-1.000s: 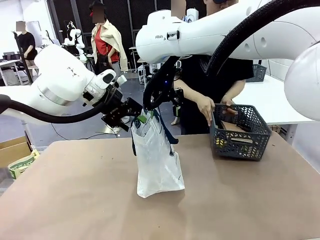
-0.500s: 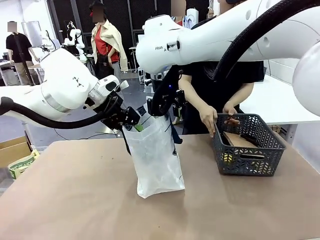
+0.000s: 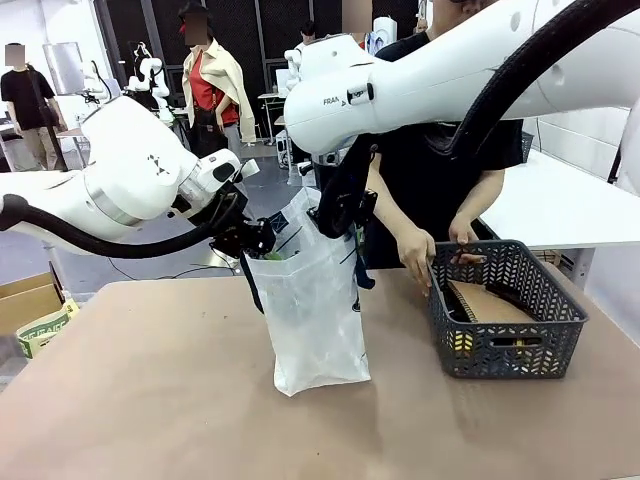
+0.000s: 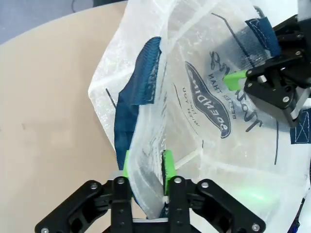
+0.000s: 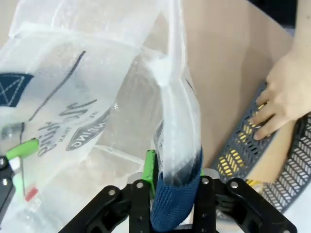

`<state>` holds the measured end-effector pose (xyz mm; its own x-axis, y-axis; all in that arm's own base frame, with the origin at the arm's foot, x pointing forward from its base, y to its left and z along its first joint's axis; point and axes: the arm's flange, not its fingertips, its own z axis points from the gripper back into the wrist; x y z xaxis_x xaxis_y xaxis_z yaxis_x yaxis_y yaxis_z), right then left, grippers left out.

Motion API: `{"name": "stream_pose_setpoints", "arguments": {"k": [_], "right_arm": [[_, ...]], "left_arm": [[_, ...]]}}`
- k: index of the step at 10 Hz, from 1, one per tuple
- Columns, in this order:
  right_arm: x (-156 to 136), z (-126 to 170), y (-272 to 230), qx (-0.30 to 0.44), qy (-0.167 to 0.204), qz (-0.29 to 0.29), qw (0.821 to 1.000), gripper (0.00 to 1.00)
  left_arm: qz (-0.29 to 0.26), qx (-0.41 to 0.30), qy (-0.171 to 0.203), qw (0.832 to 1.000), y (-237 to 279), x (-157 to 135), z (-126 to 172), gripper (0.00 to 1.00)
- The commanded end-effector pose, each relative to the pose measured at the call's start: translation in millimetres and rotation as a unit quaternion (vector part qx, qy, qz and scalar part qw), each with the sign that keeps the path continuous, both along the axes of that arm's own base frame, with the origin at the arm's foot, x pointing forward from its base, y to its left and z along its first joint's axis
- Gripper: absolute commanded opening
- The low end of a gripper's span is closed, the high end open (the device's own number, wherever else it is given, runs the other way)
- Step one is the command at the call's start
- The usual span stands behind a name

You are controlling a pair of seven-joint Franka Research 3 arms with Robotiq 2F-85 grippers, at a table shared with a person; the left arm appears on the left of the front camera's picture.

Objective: Transfer purchased items from the store into the shopping bag.
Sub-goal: Open the Reusable shopping bag in the center of the table.

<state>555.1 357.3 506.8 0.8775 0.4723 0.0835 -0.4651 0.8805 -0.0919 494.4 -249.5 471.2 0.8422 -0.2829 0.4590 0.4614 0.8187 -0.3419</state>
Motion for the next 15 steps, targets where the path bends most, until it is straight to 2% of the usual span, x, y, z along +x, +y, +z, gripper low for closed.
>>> {"name": "stream_pose_setpoints", "arguments": {"k": [1, 6, 8, 10, 11, 13, 15], "right_arm": [[-21.8, -4.2, -18.3, 0.026, -0.009, -0.011, 1.0, 0.0], [-40.6, 10.7, -56.2, 0.036, -0.028, -0.028, 0.999, 0.0], [-44.0, 20.4, -69.6, 0.021, -0.054, -0.05, 0.997, 0.0], [-45.9, 28.5, -82.9, 0.011, -0.053, -0.038, 0.998, 0.0], [-47.5, 29.3, -84.8, -0.02, -0.052, -0.013, 0.998, 0.0], [-51.2, 25.9, -82.3, -0.091, -0.063, 0.02, 0.994, 0.0], [-52.4, 25.4, -82.0, -0.12, -0.072, 0.036, 0.99, 0.0]], "left_arm": [[-0.006, -0.001, 0.003, 1.0, 4.2, -4.5, -0.3, 0.0], [0.017, 0.029, -0.025, 0.999, 24.4, -6.6, 18.3, 0.0], [0.024, 0.048, -0.025, 0.998, 30.9, -8.3, 29.2, 0.0], [0.036, 0.092, -0.014, 0.995, 34.9, -9.4, 33.1, 0.0], [0.039, 0.104, -0.01, 0.994, 36.7, -9.9, 35.1, 0.0], [0.028, 0.115, 0.018, 0.993, 40.3, -2.4, 36.4, 0.0], [0.004, 0.15, 0.036, 0.988, 36.7, 6.8, 39.2, 0.0]]}}
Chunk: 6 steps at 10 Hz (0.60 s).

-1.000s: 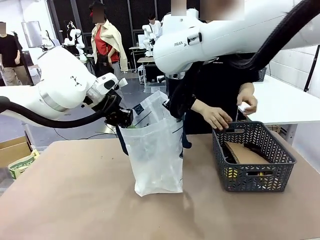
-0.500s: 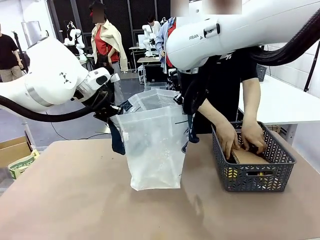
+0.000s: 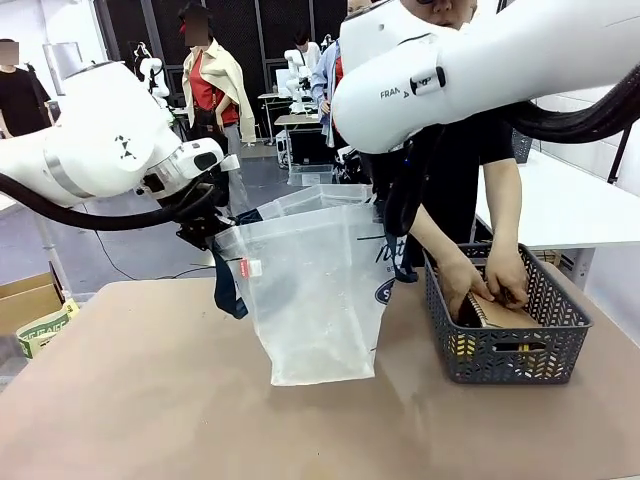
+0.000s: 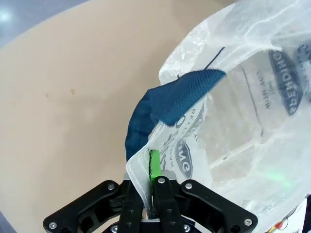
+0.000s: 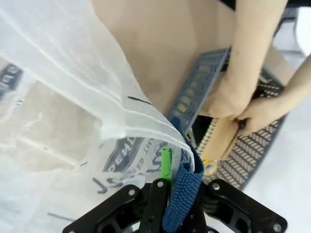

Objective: Transfer purchased items from the store into the shopping bag.
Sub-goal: Open the Reusable shopping bag in the center of the table.

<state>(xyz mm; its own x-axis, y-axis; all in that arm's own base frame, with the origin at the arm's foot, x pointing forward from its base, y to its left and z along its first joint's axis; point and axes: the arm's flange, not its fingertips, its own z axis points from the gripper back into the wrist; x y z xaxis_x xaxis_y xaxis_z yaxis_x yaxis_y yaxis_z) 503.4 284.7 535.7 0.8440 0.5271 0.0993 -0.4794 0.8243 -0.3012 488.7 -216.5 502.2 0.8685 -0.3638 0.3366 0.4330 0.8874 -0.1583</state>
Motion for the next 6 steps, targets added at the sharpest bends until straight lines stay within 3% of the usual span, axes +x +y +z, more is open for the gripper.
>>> {"name": "stream_pose_setpoints", "arguments": {"k": [1, 3, 6], "right_arm": [[-1.7, -3.7, -8.7, -0.024, -0.025, 0.03, 0.999, 0.0], [-4.8, -11.6, -11.2, 0.021, -0.027, 0.041, 0.999, 0.0], [-9.0, -17.7, -21.1, 0.052, -0.029, 0.043, 0.997, 0.0]], "left_arm": [[-0.002, 0.029, 0.006, 1.0, -1.1, 17.3, 8.5, 0.0], [-0.02, 0.04, -0.029, 0.999, -14.9, 26.6, 0.2, 0.0], [-0.058, 0.065, -0.051, 0.995, -28.1, 33.9, -10.6, 0.0]]}}
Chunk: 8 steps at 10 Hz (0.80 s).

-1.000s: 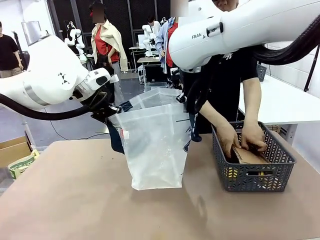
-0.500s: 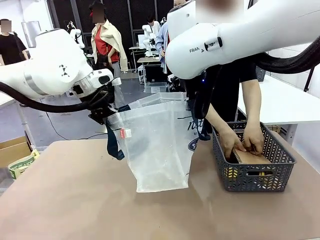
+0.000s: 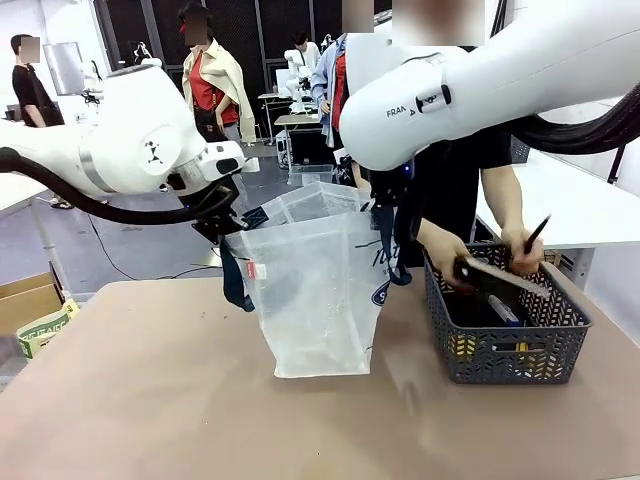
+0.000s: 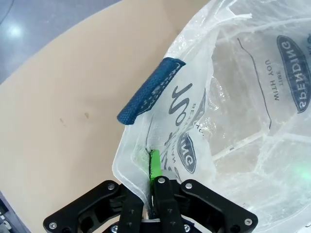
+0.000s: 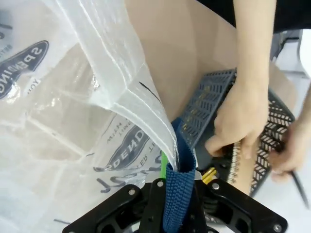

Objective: Transfer purchased items from the store into the shopping bag.
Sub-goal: Open the Reusable shopping bag in the center of the table.

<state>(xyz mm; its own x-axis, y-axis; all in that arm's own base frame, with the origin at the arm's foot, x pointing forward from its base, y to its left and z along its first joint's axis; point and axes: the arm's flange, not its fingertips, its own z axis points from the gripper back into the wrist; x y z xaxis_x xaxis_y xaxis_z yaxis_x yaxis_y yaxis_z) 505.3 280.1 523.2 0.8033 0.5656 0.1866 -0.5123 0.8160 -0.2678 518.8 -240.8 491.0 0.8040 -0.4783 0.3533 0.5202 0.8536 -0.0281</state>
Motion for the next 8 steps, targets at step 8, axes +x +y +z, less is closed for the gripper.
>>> {"name": "stream_pose_setpoints", "arguments": {"k": [8], "right_arm": [[-8.5, -4.5, -10.3, 0.002, -0.008, 0.006, 1.0, 0.0]], "left_arm": [[-0.012, 0.005, -0.008, 1.0, -9.5, -0.9, -3.5, 0.0]]}}
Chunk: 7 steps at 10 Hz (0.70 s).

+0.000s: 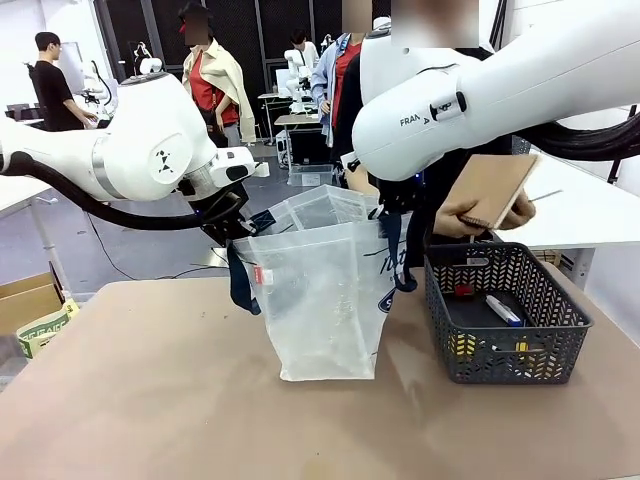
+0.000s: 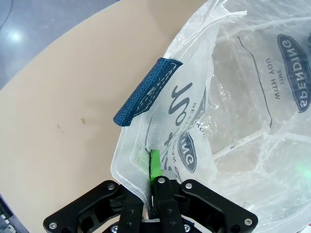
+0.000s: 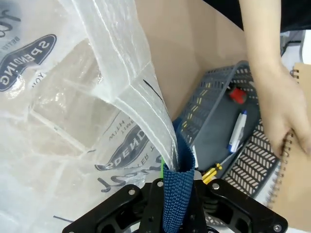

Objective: Transfer purchased items from the store into the shopping bag.
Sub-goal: Open the Reusable shopping bag in the center of the table, then move the Reusable shopping bag to the right side of the table.

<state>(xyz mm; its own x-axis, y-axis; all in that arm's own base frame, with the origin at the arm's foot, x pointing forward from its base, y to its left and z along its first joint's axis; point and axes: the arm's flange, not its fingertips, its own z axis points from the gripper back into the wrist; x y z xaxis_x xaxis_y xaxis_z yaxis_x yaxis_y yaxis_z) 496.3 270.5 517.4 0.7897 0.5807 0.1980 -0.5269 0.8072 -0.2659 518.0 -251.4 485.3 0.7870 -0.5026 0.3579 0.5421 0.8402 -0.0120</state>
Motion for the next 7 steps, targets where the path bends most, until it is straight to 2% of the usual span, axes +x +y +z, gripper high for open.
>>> {"name": "stream_pose_setpoints", "arguments": {"k": [1, 7], "right_arm": [[0.4, 1.3, -0.8, -0.001, -0.003, -0.004, 1.0, 0.0], [0.4, 1.3, -0.8, -0.001, -0.003, -0.004, 1.0, 0.0]], "left_arm": [[0.001, 0.0, -0.002, 1.0, 1.0, -0.1, 2.2, 0.0], [0.001, 0.0, -0.002, 1.0, 1.0, -0.1, 2.2, 0.0]]}}
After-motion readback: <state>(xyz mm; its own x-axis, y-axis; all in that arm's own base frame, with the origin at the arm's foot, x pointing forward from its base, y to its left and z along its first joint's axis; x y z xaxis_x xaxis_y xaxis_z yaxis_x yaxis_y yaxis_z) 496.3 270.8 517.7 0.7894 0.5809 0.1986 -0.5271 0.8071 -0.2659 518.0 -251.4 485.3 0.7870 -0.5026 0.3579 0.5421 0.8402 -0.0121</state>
